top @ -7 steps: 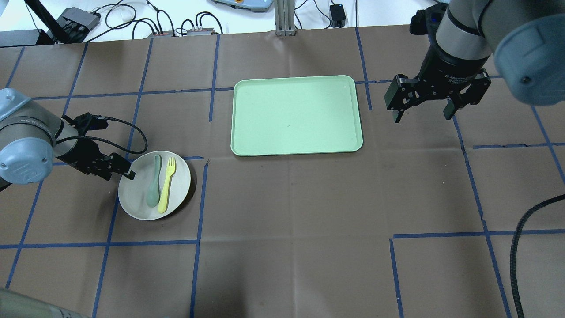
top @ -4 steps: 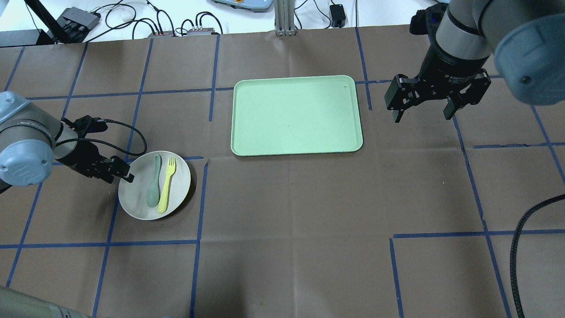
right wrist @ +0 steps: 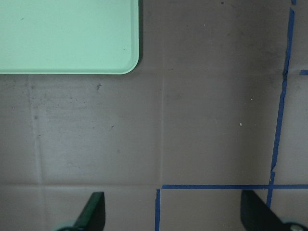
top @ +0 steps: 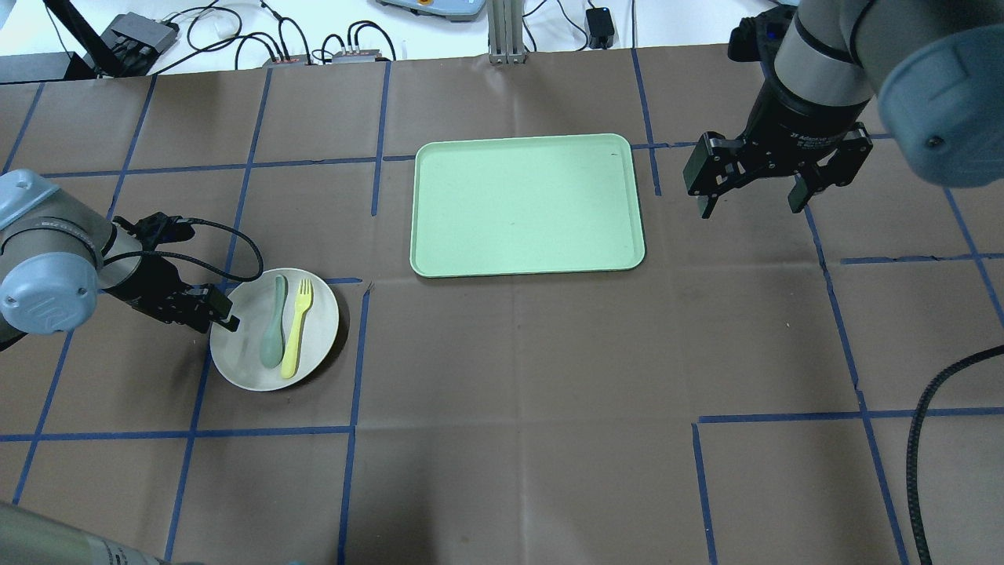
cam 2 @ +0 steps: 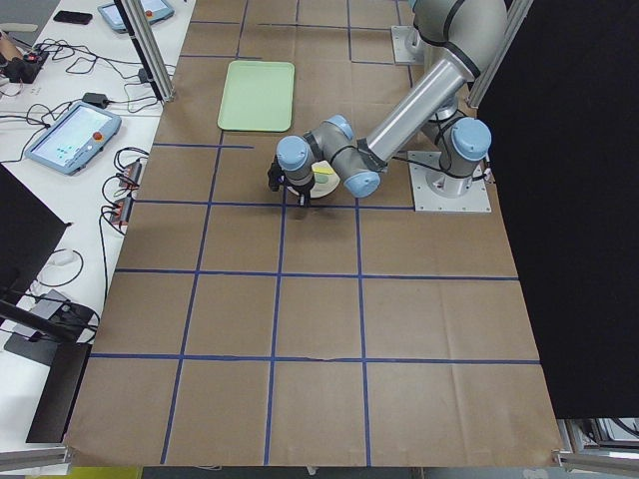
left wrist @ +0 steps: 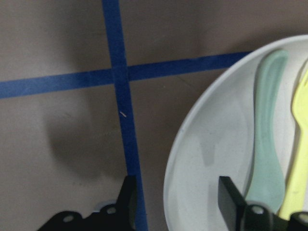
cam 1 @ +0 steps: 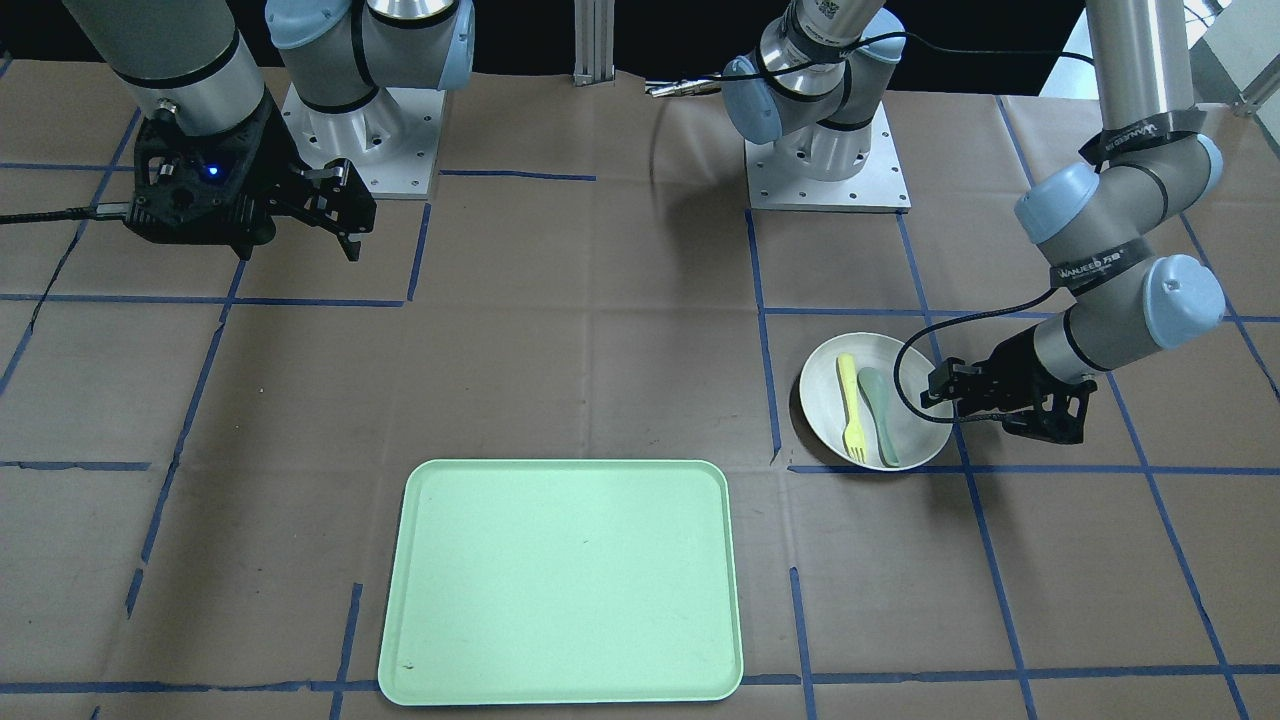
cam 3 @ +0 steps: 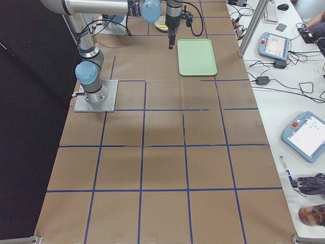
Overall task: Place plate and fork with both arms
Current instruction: 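Close the left gripper on the white plate's outer rim, then carry the plate with the left gripper onto the green tray, then open the left gripper and lift it away from the plate, then move the right gripper over the plate while the left arm withdraws, then lower the right gripper and grasp the yellow fork's handle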
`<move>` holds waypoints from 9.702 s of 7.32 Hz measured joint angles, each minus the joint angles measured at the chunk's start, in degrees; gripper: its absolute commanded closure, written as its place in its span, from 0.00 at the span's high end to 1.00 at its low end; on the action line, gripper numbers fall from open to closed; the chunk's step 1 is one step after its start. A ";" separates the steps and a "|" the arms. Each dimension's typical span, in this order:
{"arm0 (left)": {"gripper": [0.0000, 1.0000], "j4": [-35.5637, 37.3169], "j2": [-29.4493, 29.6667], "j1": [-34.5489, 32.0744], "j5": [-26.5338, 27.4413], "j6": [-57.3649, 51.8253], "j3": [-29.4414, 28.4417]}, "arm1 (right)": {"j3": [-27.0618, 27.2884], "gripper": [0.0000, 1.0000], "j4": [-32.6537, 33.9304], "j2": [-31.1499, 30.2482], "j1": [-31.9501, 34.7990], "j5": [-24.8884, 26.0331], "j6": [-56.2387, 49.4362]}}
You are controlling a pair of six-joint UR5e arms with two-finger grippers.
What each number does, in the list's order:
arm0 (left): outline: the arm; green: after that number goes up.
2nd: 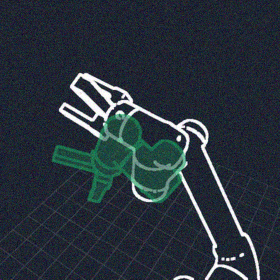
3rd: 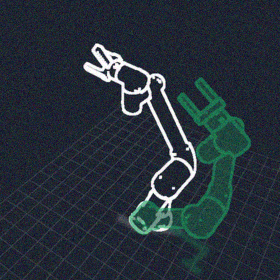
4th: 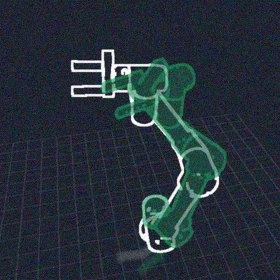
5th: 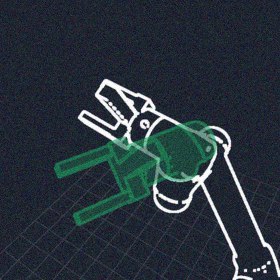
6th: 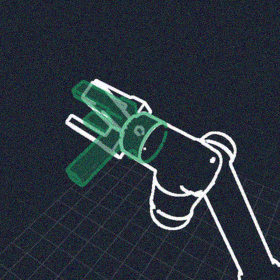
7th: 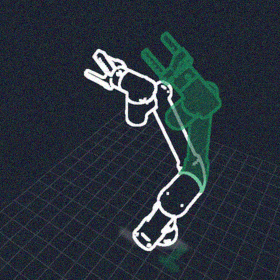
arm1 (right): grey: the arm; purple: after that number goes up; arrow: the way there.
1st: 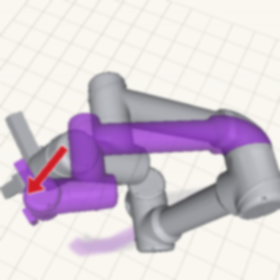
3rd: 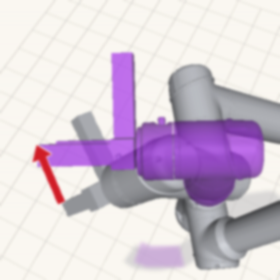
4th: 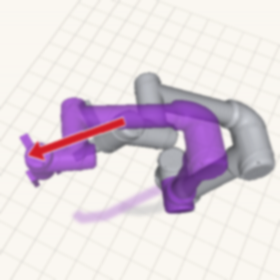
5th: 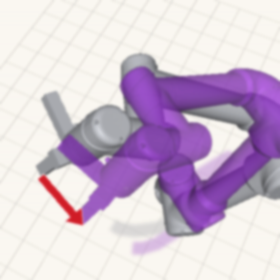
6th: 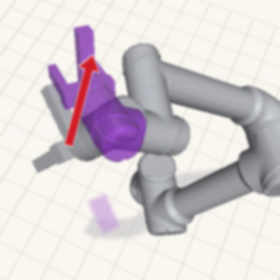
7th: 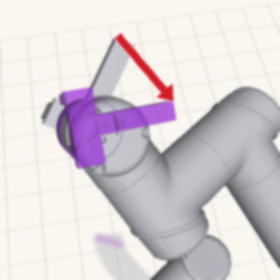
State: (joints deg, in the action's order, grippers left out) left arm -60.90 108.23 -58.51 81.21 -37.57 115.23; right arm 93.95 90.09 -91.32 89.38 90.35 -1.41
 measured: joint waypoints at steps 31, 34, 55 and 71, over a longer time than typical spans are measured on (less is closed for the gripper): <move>1.00 0.00 21.37 -37.15 -9.58 34.97 -35.72 | 0.07 1.00 0.16 0.15 0.06 0.04 -0.05; 1.00 -11.67 9.33 -37.44 -1.00 35.03 -33.72 | -0.35 1.00 0.88 0.28 0.12 0.24 -0.03; 1.00 -36.68 -19.64 -29.16 8.24 34.48 -26.73 | -28.05 0.52 14.38 44.71 16.25 0.55 16.86; 1.00 -31.32 -21.75 -31.72 8.09 34.06 -22.95 | -28.36 0.32 20.11 49.01 16.79 0.46 19.95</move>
State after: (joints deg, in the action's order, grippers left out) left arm -92.23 86.48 -90.23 89.30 -3.51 92.28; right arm 65.59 110.20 -42.31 106.18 90.81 18.55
